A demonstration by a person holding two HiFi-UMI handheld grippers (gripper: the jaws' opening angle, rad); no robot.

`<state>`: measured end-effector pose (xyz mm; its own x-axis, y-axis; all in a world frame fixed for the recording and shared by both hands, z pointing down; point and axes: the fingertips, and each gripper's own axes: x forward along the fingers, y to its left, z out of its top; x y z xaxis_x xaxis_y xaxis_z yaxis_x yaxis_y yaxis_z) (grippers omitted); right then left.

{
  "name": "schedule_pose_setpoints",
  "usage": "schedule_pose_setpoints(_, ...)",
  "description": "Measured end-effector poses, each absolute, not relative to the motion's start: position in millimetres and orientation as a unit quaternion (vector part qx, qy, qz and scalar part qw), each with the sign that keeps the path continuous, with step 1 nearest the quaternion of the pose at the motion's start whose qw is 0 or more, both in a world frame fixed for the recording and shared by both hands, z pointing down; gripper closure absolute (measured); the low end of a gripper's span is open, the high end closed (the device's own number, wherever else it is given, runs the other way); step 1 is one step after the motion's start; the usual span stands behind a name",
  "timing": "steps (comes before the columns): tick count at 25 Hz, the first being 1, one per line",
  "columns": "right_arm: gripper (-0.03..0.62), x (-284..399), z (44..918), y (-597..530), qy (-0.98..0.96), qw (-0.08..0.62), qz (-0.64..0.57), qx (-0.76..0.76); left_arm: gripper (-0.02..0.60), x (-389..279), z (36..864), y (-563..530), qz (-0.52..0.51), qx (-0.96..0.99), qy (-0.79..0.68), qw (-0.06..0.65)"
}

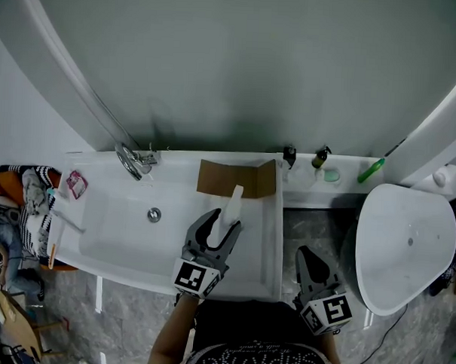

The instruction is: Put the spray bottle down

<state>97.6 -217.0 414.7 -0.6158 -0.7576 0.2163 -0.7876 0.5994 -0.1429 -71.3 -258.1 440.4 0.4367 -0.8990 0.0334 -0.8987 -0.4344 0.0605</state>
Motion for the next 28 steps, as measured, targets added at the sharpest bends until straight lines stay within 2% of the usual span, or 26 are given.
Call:
schedule_pose_setpoints(5, 0.566, 97.5, 413.2, -216.7, -0.892, 0.068, 0.114, 0.431, 0.377, -82.6, 405.3, -227.7, -0.037, 0.847, -0.529, 0.04)
schedule_pose_setpoints(9, 0.566, 97.3, 410.3, -218.8, -0.893, 0.069, 0.118, 0.429, 0.379, -105.2, 369.2, -200.0, -0.059, 0.839, -0.541, 0.018)
schedule_pose_setpoints(10, 0.566, 97.8, 410.1, -219.0, -0.893, 0.069, 0.117, 0.428, 0.394, -111.2, 359.1, -192.6, -0.068, 0.832, -0.551, 0.011)
schedule_pose_setpoints(13, 0.566, 96.6, 411.0, -218.2, -0.896, 0.069, 0.114, 0.424, 0.528, -128.1, 333.1, -168.5, -0.1, 0.811, -0.577, -0.01)
schedule_pose_setpoints(16, 0.566, 91.1, 413.5, -213.9, -0.901, 0.073, 0.106, 0.415, 0.572, -137.8, 322.8, -146.1, -0.1, 0.804, -0.586, -0.02)
schedule_pose_setpoints(21, 0.566, 86.2, 419.0, -204.7, -0.902, 0.075, 0.114, 0.41, 0.577, -142.1, 310.8, -118.5, -0.097, 0.808, -0.581, -0.02)
schedule_pose_setpoints(28, 0.566, 88.7, 418.0, -203.9, -0.899, 0.07, 0.117, 0.416, 0.578, -118.9, 316.1, -99.0, -0.024, 0.842, -0.539, -0.017)
